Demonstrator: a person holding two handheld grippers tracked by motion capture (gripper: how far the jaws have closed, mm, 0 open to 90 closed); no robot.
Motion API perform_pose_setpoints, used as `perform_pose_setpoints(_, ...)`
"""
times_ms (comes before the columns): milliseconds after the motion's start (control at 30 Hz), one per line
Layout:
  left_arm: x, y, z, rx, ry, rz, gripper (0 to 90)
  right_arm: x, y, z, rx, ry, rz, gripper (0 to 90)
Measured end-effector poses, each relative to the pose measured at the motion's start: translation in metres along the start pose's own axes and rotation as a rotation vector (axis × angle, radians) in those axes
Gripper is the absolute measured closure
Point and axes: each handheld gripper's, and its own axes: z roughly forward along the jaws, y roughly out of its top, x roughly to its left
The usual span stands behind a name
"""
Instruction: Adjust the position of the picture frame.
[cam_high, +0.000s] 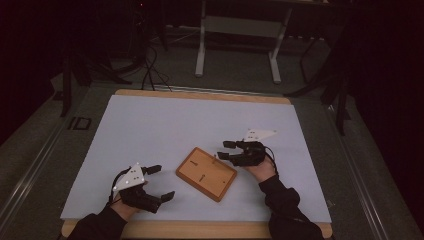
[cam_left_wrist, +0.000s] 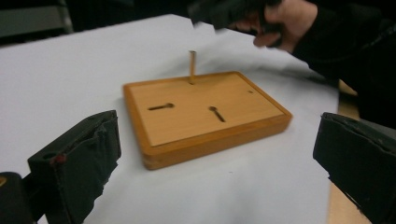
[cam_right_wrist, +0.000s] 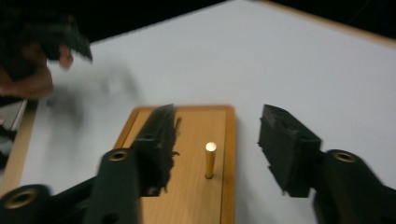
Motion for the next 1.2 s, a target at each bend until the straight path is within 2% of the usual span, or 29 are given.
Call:
perform_pose_setpoints(33,-0.001,0.000,0.001,0.005,-0.006,0.002,3.5,0.001,0.001,-0.005,-0.014,-0.008,0.004,36.2)
perform_pose_setpoints(67,-0.003,-0.001,0.003,0.012,-0.039,-0.004,3.7,0.002,0.001,-0.009,-0.024,-0.015,0.006,34.3)
perform_pose_setpoints(133,-0.006,-0.001,0.009,0.038,-0.066,-0.014,3.8,0.006,0.001,-0.019,-0.046,-0.041,0.004,29.0)
perform_pose_setpoints(200,-0.009,-0.001,0.014,0.063,-0.084,-0.007,4.5,0.009,-0.001,-0.027,-0.065,-0.048,0.012,25.9)
perform_pose_setpoints(267,-0.011,-0.001,0.017,0.082,-0.104,0.000,9.2,0.013,-0.004,-0.033,-0.089,-0.064,0.020,22.0)
perform_pose_setpoints(333,-0.015,-0.001,0.020,0.107,-0.132,0.013,20.5,0.015,-0.009,-0.038,-0.096,-0.094,0.021,19.9)
perform_pose_setpoints(367,-0.017,-0.001,0.022,0.111,-0.139,0.020,20.7,0.017,-0.011,-0.040,-0.098,-0.115,0.014,17.2)
perform_pose_setpoints(467,-0.023,0.000,0.027,0.141,-0.152,0.043,35.6,0.019,-0.016,-0.044,-0.101,-0.123,0.016,15.5)
perform_pose_setpoints(500,-0.027,0.001,0.033,0.175,-0.164,0.055,35.6,0.021,-0.020,-0.047,-0.109,-0.130,0.020,15.5)
perform_pose_setpoints(533,-0.030,0.001,0.036,0.185,-0.173,0.065,44.0,0.025,-0.024,-0.051,-0.110,-0.145,0.021,15.5)
perform_pose_setpoints(600,-0.034,0.002,0.042,0.207,-0.191,0.070,48.7,0.029,-0.028,-0.056,-0.115,-0.158,0.025,15.5)
perform_pose_setpoints(733,-0.039,0.004,0.052,0.247,-0.201,0.051,55.8,0.034,-0.033,-0.066,-0.130,-0.170,0.028,15.7)
perform_pose_setpoints(800,-0.041,0.006,0.056,0.273,-0.195,0.073,62.7,0.035,-0.034,-0.070,-0.136,-0.169,0.026,15.7)
perform_pose_setpoints(833,-0.042,0.007,0.058,0.285,-0.174,0.089,65.3,0.036,-0.035,-0.073,-0.135,-0.176,0.027,15.9)
perform_pose_setpoints(900,-0.044,0.008,0.063,0.307,-0.164,0.121,72.1,0.037,-0.037,-0.076,-0.140,-0.169,0.034,15.9)
perform_pose_setpoints(933,-0.045,0.009,0.066,0.319,-0.146,0.131,74.5,0.037,-0.038,-0.077,-0.133,-0.164,0.042,15.8)
perform_pose_setpoints(1000,-0.047,0.010,0.071,0.334,-0.156,0.148,78.3,0.037,-0.039,-0.081,-0.140,-0.151,0.055,15.8)
perform_pose_setpoints(1067,-0.049,0.011,0.076,0.357,-0.161,0.185,83.8,0.038,-0.038,-0.085,-0.142,-0.154,0.061,15.8)
perform_pose_setpoints(1133,-0.052,0.012,0.081,0.376,-0.146,0.207,89.6,0.039,-0.038,-0.088,-0.151,-0.159,0.056,15.8)
perform_pose_setpoints(1200,-0.053,0.014,0.087,0.401,-0.157,0.212,89.9,0.039,-0.038,-0.091,-0.159,-0.165,0.059,15.8)
